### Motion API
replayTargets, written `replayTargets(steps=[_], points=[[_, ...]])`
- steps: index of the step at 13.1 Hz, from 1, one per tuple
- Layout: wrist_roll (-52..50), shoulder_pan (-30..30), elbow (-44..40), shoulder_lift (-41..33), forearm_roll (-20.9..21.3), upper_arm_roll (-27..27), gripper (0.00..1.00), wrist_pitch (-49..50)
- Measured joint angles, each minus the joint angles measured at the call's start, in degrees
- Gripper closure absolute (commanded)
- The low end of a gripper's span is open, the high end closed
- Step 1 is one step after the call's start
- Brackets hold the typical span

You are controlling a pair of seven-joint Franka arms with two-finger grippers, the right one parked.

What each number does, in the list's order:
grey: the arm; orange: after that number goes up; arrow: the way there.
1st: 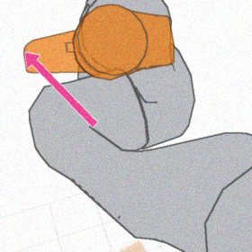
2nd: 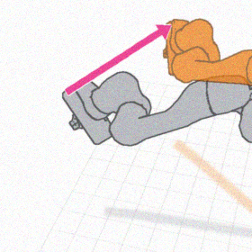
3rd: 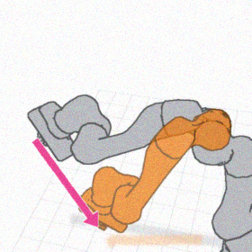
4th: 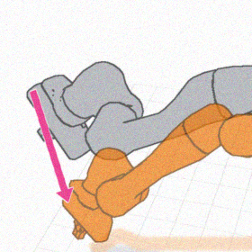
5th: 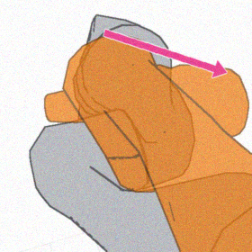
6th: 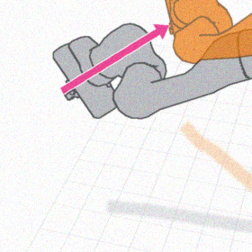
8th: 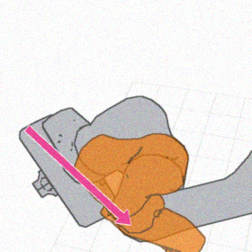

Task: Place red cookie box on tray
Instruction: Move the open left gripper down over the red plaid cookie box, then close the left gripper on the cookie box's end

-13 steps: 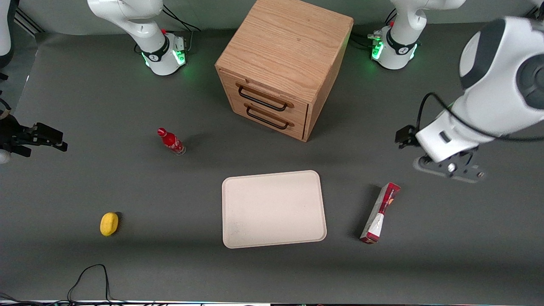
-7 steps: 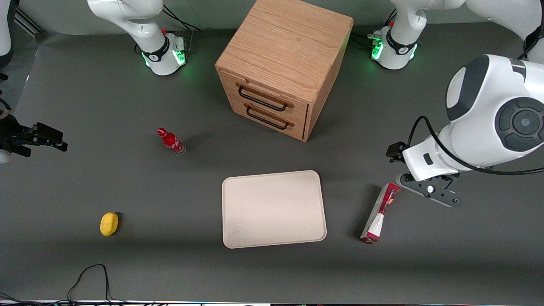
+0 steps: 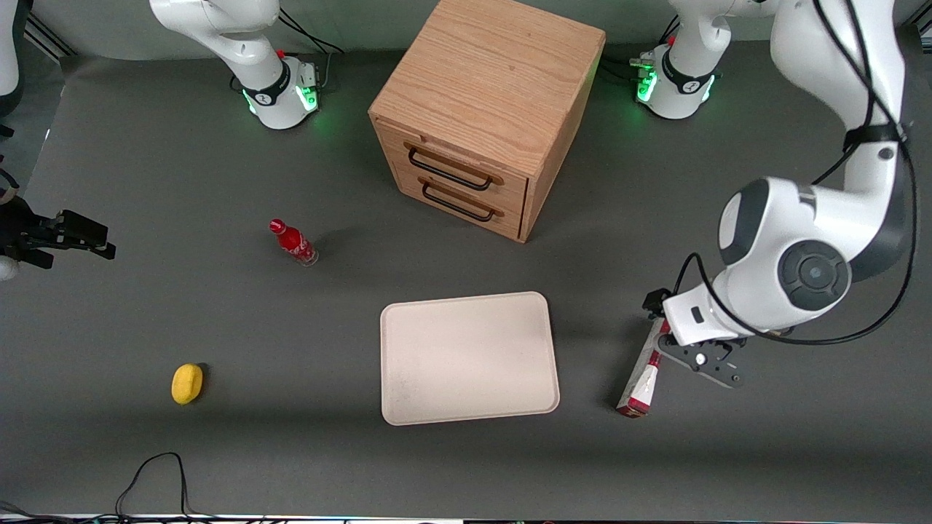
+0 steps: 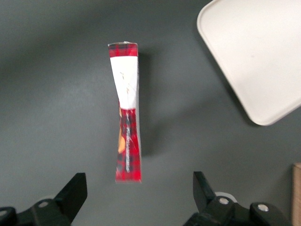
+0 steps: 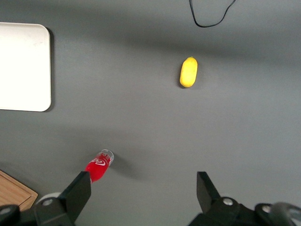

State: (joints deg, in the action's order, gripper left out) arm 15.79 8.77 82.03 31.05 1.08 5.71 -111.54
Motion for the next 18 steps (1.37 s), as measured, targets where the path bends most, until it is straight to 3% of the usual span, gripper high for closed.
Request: replayTargets(steps=[5,10,11,12,18], points=[[1.48,-0.78,0.97,8.76,0.00,-0.02,0.00,-11.86],[1.57,-0.78,0.96,12.23,0.00,-0.01,0.03,-15.20],[1.58,-0.78,0.95,12.42,0.00,-0.01,0.38,-15.27],[1.60,-0.78,0.95,12.50,0.00,-0.01,0.99,-15.37],[2.04,-0.78,0.98,12.60,0.03,-0.02,1.00,-17.34]])
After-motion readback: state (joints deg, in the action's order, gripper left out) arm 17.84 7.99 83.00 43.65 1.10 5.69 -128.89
